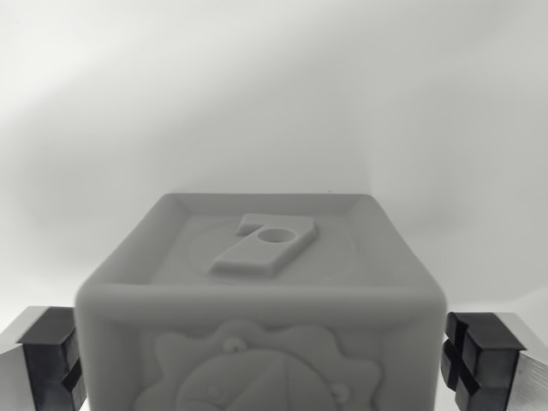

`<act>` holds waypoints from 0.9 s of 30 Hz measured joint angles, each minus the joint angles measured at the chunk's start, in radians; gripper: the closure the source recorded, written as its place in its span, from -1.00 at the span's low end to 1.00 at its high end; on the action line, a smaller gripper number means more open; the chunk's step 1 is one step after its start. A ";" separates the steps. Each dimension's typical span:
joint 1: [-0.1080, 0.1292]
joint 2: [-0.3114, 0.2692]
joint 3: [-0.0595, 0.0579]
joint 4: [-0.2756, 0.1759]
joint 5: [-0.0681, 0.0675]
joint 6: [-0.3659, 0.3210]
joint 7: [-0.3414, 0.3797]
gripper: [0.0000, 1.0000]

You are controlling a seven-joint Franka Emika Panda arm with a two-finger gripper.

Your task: Destack cube

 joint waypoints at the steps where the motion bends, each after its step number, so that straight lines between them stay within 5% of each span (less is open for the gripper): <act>1: 0.000 -0.001 0.000 0.000 0.000 -0.001 0.000 -1.00; 27: 0.009 -0.145 -0.011 -0.036 -0.002 -0.104 0.000 -1.00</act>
